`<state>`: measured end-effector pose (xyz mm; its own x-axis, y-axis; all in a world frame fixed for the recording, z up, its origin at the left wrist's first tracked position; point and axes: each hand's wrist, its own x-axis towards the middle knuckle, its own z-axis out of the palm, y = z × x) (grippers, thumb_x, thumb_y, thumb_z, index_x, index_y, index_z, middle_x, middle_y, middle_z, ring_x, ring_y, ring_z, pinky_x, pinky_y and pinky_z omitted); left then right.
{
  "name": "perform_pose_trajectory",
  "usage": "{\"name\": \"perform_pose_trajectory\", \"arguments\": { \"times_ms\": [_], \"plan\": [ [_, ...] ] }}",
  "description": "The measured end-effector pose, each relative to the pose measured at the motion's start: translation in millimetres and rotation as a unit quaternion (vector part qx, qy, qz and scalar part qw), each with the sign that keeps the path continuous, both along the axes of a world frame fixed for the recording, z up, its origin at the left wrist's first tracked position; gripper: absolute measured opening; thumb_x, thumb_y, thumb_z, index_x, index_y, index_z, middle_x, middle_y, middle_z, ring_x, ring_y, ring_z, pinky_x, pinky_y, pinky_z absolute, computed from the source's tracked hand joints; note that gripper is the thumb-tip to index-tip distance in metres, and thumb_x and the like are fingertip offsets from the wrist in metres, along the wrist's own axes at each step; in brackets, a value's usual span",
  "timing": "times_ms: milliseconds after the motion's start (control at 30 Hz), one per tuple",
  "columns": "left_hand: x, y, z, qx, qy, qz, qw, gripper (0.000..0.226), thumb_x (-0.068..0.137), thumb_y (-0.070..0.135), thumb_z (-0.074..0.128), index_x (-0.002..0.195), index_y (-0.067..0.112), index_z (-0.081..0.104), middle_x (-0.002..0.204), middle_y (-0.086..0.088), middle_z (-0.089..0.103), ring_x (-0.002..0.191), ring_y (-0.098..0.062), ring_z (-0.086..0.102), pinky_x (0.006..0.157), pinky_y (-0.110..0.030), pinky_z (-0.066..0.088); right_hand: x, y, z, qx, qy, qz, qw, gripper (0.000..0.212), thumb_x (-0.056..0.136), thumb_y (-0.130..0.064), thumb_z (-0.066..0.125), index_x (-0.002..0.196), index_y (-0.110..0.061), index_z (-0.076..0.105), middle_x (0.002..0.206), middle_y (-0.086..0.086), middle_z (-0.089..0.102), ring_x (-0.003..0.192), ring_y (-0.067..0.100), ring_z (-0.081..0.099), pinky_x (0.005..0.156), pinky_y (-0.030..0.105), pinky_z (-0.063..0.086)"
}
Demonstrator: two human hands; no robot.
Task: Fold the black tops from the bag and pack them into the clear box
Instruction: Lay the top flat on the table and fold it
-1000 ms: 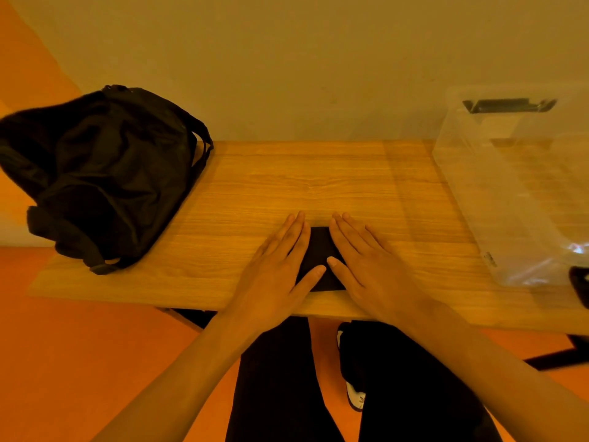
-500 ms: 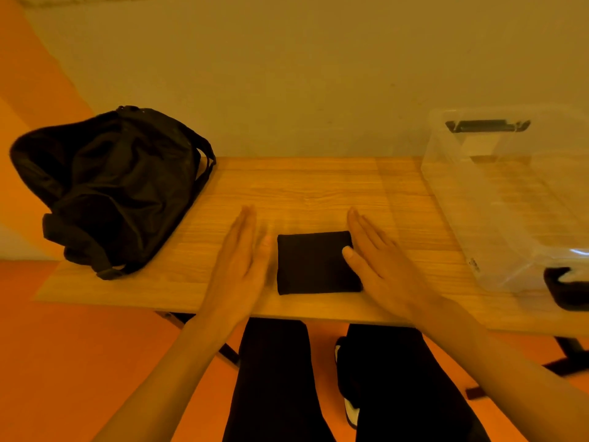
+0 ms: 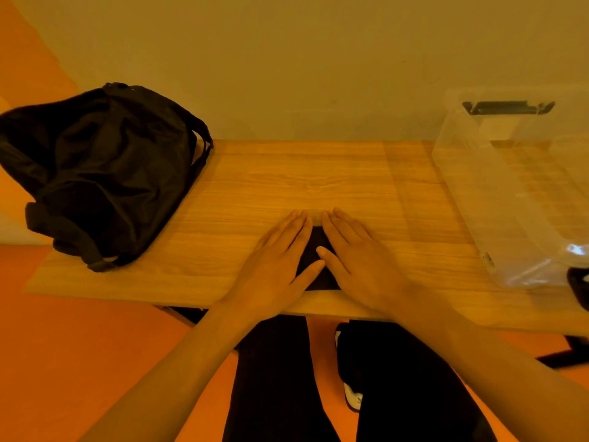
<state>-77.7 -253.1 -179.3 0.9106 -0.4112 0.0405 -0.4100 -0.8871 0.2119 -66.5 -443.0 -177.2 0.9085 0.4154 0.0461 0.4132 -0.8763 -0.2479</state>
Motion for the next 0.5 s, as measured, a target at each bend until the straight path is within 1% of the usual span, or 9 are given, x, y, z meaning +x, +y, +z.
{"name": "perform_pose_trajectory", "arguments": {
  "times_ms": [33, 100, 167, 233, 300, 367, 433, 500],
  "plan": [
    [0.3, 0.0, -0.7, -0.004, 0.0, 0.002, 1.0, 0.082, 0.095, 0.07, 0.007, 0.161, 0.022, -0.005, 0.166, 0.009, -0.015, 0.15, -0.001, -0.022, 0.119, -0.02, -0.015, -0.4, -0.1, 0.0, 0.012, 0.008, -0.003, 1.0, 0.078, 0.096, -0.06, -0.002, 0.161, -0.017, 0.009, 0.168, 0.001, 0.011, 0.154, 0.01, -0.003, 0.122, 0.03, -0.005],
    [1.2, 0.6, -1.5, -0.013, 0.004, 0.004, 1.0, 0.082, 0.096, 0.071, 0.003, 0.161, 0.022, -0.005, 0.168, 0.007, -0.012, 0.152, -0.002, -0.019, 0.124, -0.026, -0.008, 0.3, -0.7, 1.6, 0.032, 0.028, -0.009, 0.999, 0.075, 0.097, -0.059, -0.001, 0.161, -0.02, 0.006, 0.168, -0.002, 0.008, 0.148, 0.001, -0.01, 0.12, 0.026, -0.009],
    [1.1, 1.2, -2.1, -0.022, 0.008, 0.008, 1.0, 0.08, 0.096, 0.068, 0.002, 0.162, 0.023, -0.004, 0.169, 0.006, -0.01, 0.153, -0.002, -0.018, 0.127, -0.03, -0.004, 0.6, -1.4, 2.8, 0.039, 0.033, -0.007, 0.999, 0.077, 0.095, -0.062, -0.005, 0.16, -0.022, 0.005, 0.168, -0.003, 0.008, 0.144, -0.003, -0.012, 0.118, 0.025, -0.01],
    [-0.3, 1.1, -3.0, -0.027, 0.004, 0.016, 0.999, 0.077, 0.098, 0.066, 0.003, 0.162, 0.023, -0.004, 0.169, 0.007, -0.01, 0.152, -0.002, -0.018, 0.126, -0.03, -0.004, 0.2, -2.1, 1.2, 0.033, 0.026, -0.003, 0.999, 0.081, 0.094, -0.066, -0.007, 0.16, -0.021, 0.006, 0.168, -0.002, 0.009, 0.145, -0.001, -0.011, 0.119, 0.026, -0.007],
    [-1.3, 1.0, -4.6, -0.036, 0.002, 0.022, 0.999, 0.076, 0.099, 0.065, 0.003, 0.162, 0.023, -0.003, 0.169, 0.007, -0.009, 0.153, -0.002, -0.017, 0.127, -0.032, -0.002, -0.5, -3.2, -0.2, 0.032, 0.021, -0.001, 0.999, 0.083, 0.094, -0.067, -0.008, 0.161, -0.02, 0.007, 0.168, -0.001, 0.011, 0.148, 0.002, -0.008, 0.12, 0.028, -0.004],
    [-2.6, 1.9, -5.8, -0.047, 0.009, 0.023, 0.999, 0.077, 0.098, 0.065, -0.006, 0.163, 0.023, 0.0, 0.17, 0.006, -0.007, 0.154, -0.004, -0.014, 0.128, -0.037, 0.002, -1.2, -4.9, -1.1, 0.033, 0.022, 0.002, 0.999, 0.089, 0.091, -0.073, -0.008, 0.161, -0.021, 0.008, 0.168, -0.001, 0.012, 0.152, 0.005, -0.004, 0.121, 0.028, -0.004],
    [-3.8, 3.2, -5.9, -0.052, 0.014, 0.019, 0.998, 0.082, 0.095, 0.067, -0.014, 0.163, 0.023, 0.002, 0.17, 0.007, -0.006, 0.155, -0.005, -0.01, 0.128, -0.04, 0.004, -2.0, -6.1, -1.2, 0.023, 0.029, 0.005, 0.999, 0.095, 0.087, -0.08, -0.006, 0.162, -0.023, 0.005, 0.168, -0.003, 0.008, 0.15, 0.003, -0.009, 0.119, 0.027, -0.008],
    [-4.3, 4.1, -5.1, -0.048, 0.015, 0.012, 0.999, 0.084, 0.094, 0.068, -0.015, 0.163, 0.023, 0.002, 0.171, 0.006, -0.005, 0.156, -0.007, -0.007, 0.127, -0.041, 0.004, -2.3, -6.6, -0.3, 0.007, 0.035, 0.01, 0.999, 0.103, 0.081, -0.088, -0.003, 0.161, -0.024, 0.0, 0.168, -0.006, 0.001, 0.149, 0.003, -0.014, 0.118, 0.027, -0.01]
  ]
}}
